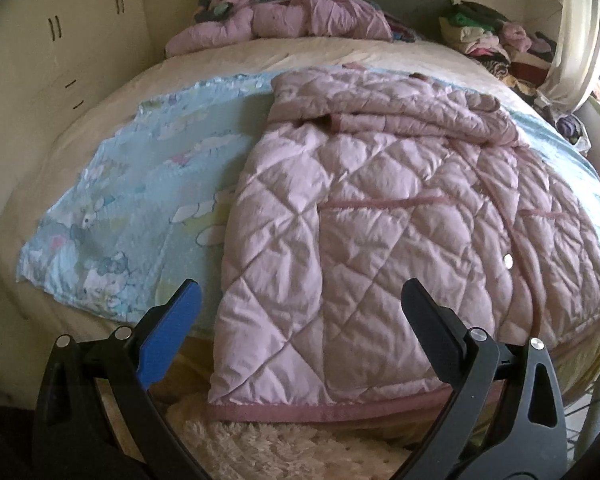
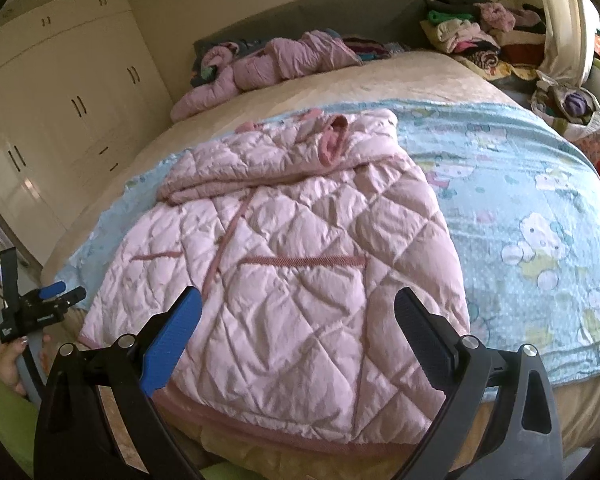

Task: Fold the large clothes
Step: 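Move both tools to the jacket hem corners and close on them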

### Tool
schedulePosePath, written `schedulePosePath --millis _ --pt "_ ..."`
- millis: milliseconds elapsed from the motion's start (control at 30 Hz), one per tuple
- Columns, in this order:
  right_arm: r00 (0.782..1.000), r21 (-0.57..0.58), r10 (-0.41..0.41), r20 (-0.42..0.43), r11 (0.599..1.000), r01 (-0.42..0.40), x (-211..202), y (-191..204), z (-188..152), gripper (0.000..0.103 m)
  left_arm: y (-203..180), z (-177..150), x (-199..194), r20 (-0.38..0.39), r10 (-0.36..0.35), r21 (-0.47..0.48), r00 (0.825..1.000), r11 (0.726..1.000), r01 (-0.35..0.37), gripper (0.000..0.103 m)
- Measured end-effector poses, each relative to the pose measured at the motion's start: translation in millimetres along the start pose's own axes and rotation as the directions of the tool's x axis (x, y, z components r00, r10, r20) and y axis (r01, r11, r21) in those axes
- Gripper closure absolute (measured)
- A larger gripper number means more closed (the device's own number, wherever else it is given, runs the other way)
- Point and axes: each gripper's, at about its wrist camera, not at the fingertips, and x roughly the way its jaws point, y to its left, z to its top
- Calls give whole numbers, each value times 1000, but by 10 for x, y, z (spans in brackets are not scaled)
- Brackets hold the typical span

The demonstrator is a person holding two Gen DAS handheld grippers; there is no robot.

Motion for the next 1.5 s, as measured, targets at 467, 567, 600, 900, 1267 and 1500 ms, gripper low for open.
schedulePosePath --millis 467,567,600,900,1267,1500 --pt "992 44 -79 -102 995 84 235 -343 -263 7 302 -247 499 -133 20 -48 991 999 -26 10" --pt "989 52 -89 -119 994 96 273 -410 -307 7 347 -301 590 -161 -5 -64 987 998 -5 10" --pt "988 55 -95 -124 993 102 284 -437 -327 7 360 -322 617 -170 -18 -72 985 997 6 10" --pt "983 58 -110 -146 991 119 294 -557 -447 7 370 -401 665 -170 -130 -110 977 988 112 39" --pt "976 93 -116 -187 986 135 190 -743 -630 7 342 -259 315 -56 -193 -98 980 977 187 88" --pt "976 144 -41 -213 987 73 230 -868 -858 36 313 -280 327 -63 -185 -82 981 980 179 86"
